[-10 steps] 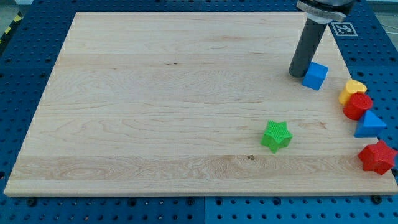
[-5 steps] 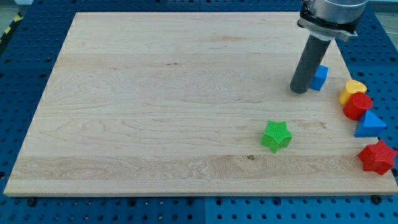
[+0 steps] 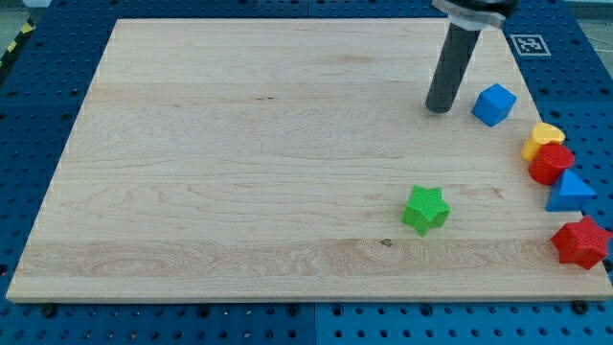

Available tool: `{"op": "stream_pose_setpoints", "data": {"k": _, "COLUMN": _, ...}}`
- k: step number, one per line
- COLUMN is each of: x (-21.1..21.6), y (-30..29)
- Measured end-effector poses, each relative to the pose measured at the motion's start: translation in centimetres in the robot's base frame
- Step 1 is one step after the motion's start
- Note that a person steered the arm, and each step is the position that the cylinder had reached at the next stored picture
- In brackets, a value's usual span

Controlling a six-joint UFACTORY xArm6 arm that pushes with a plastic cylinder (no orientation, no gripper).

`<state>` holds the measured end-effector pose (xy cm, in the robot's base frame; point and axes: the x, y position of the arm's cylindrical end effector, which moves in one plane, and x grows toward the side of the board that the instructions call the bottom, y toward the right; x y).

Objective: Move the blue cube to the top of the yellow hexagon

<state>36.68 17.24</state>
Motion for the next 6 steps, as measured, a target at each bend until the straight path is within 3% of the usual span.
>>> {"op": "stream_pose_setpoints", "data": {"k": 2, "x": -0.7, "y": 6.1}}
{"op": "stream_pose_setpoints", "data": {"k": 4, "x": -0.4, "y": 1.5}}
{"op": "stream_pose_setpoints", "data": {"k": 6, "x": 0.0, "y": 6.7}}
